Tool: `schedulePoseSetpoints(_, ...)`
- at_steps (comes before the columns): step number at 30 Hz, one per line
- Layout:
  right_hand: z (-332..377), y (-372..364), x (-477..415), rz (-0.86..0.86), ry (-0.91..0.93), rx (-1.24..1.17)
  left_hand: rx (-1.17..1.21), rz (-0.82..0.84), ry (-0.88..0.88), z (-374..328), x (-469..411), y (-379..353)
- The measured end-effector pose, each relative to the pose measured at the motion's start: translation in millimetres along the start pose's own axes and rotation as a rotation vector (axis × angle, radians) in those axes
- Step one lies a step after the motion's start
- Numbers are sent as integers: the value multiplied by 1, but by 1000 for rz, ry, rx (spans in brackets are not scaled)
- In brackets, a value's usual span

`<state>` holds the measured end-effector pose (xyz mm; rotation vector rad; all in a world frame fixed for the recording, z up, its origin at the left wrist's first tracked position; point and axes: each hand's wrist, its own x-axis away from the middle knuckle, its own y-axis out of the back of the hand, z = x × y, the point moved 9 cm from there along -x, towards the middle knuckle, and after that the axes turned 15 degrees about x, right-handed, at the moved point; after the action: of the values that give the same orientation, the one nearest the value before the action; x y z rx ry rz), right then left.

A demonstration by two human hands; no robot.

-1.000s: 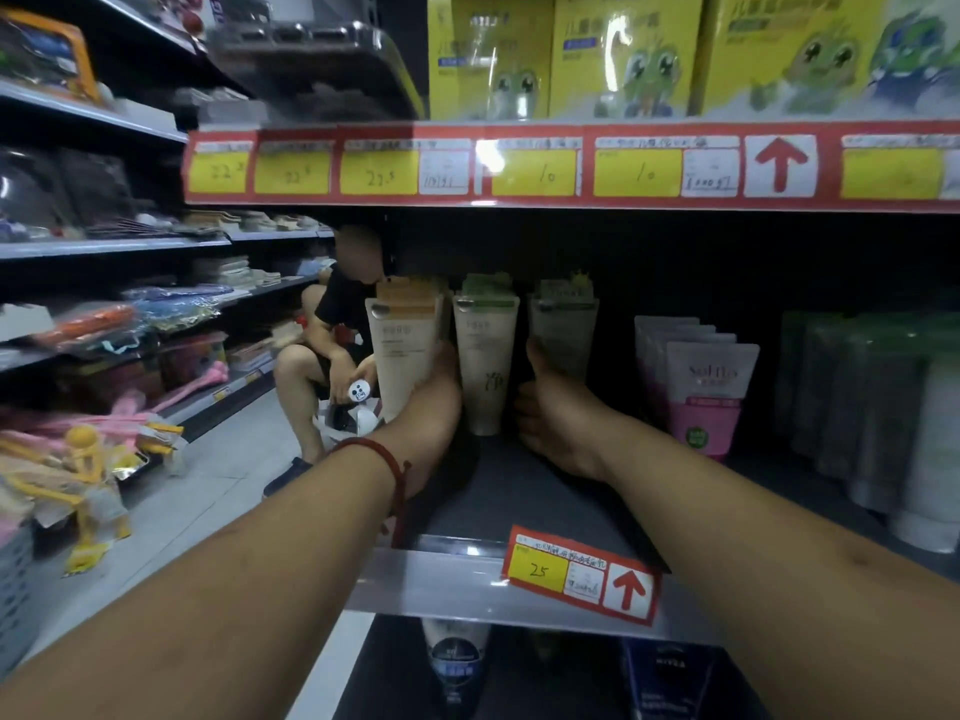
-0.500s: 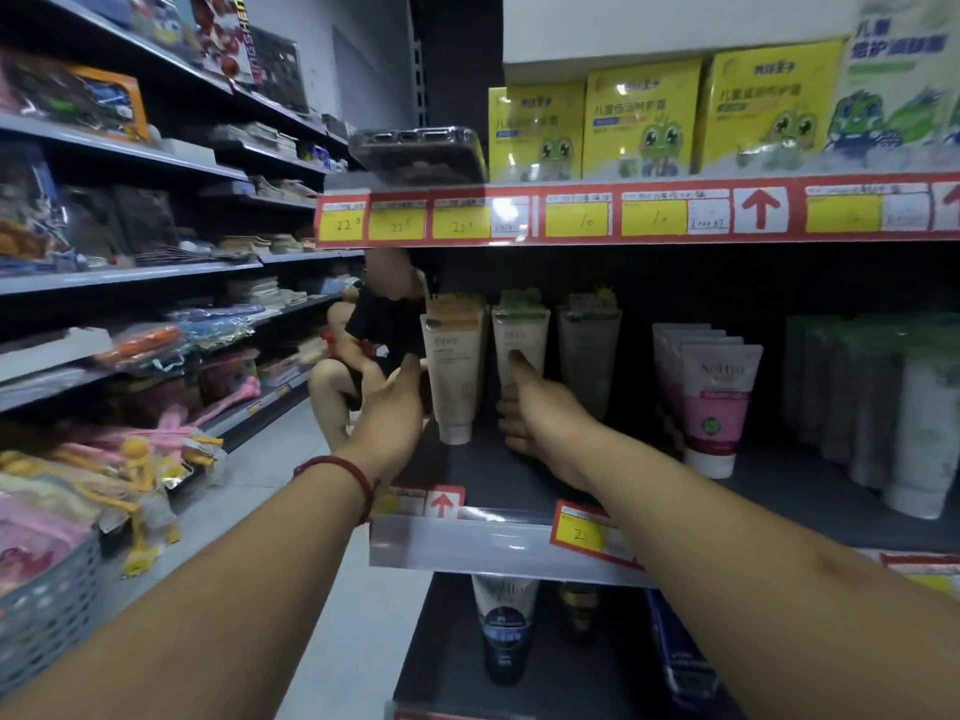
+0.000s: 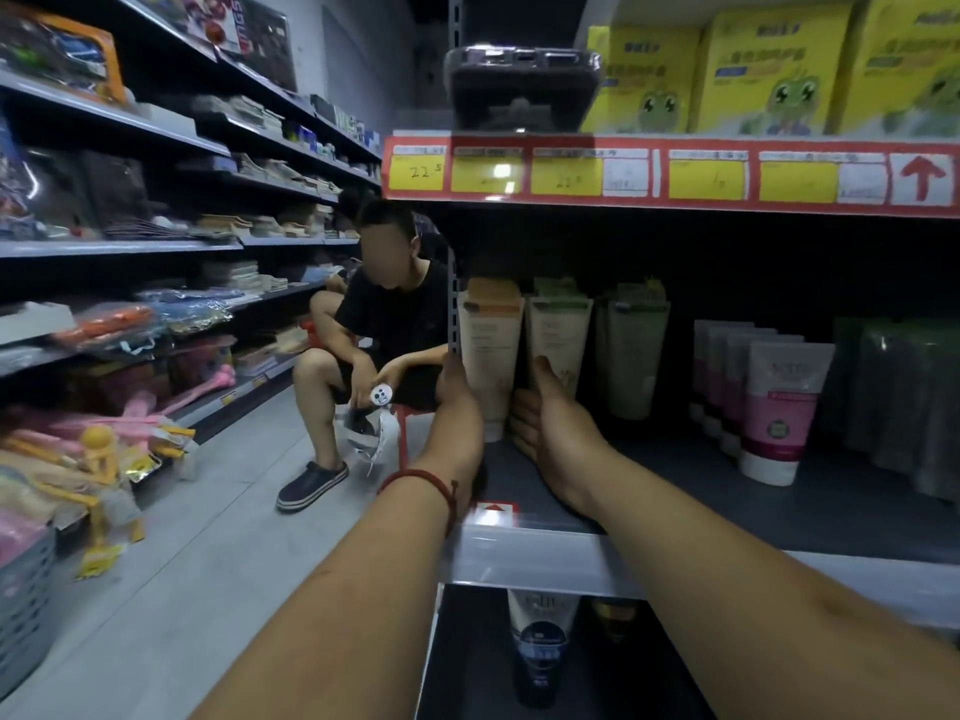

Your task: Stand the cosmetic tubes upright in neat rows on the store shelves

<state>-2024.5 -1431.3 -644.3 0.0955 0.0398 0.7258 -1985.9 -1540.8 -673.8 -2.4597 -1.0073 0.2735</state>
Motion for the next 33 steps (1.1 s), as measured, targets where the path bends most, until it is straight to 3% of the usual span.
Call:
schedulePoseSetpoints(8, -3, -1, 1, 52, 20, -43, 99, -58, 86, 30, -40, 14)
schedulePoseSetpoints(24, -10, 4, -13, 28, 74, 37, 34, 6, -46, -2, 2, -3)
schedulePoseSetpoints(29, -1, 9, -6, -8, 64, 124, -82, -116, -77, -16, -1, 12)
schedulePoseSetpoints(33, 33, 31, 28, -82, 163, 457, -471, -165, -296, -74, 51, -2)
